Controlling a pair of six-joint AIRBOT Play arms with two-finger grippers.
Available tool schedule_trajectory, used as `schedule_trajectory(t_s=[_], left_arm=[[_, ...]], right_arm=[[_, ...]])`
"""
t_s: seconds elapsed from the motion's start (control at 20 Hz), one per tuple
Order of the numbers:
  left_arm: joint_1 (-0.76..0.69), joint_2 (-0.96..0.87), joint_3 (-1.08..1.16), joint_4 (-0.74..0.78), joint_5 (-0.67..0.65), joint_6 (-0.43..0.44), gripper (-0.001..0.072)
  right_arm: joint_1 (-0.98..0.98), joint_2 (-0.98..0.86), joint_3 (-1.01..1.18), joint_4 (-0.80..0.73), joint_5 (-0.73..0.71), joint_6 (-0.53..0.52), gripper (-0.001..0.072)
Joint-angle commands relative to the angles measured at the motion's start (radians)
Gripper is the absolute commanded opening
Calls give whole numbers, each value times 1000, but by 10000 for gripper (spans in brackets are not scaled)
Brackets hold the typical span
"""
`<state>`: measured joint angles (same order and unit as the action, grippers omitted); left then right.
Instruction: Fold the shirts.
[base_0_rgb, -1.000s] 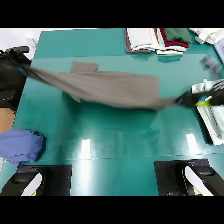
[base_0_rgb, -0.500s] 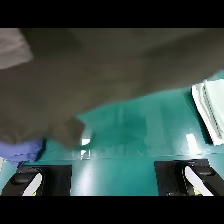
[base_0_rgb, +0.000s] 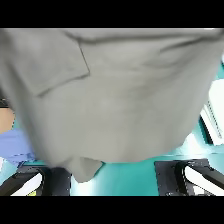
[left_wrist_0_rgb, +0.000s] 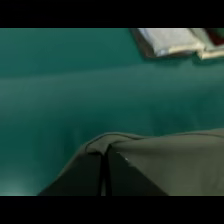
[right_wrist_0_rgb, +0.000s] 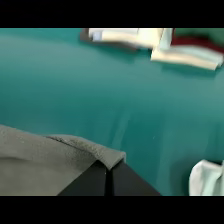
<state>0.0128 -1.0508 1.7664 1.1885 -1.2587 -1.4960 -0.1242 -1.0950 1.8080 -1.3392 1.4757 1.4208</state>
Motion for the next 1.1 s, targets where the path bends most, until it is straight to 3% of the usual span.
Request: schedule_trajectory(t_s=[0.0, 0.2, 0.45, 0.7, 1.05], left_arm=[[0, -220, -192, -22, -5, 37, 23], [0, -472, -260, -28, 134, 91, 23], [0, -570, -159, -39, 225, 91, 23], [0, -572, -151, -7, 49, 92, 23], [0, -572, -410, -6, 84, 91, 24]], right_arm=[[0, -163, -175, 0, -29, -24, 15], [0, -383, -257, 4, -145, -24, 15], [6, -581, -50, 65, -171, -23, 15], [-15, -548, -65, 52, -148, -24, 15], [-17, -467, -406, 37, -215, -24, 17]])
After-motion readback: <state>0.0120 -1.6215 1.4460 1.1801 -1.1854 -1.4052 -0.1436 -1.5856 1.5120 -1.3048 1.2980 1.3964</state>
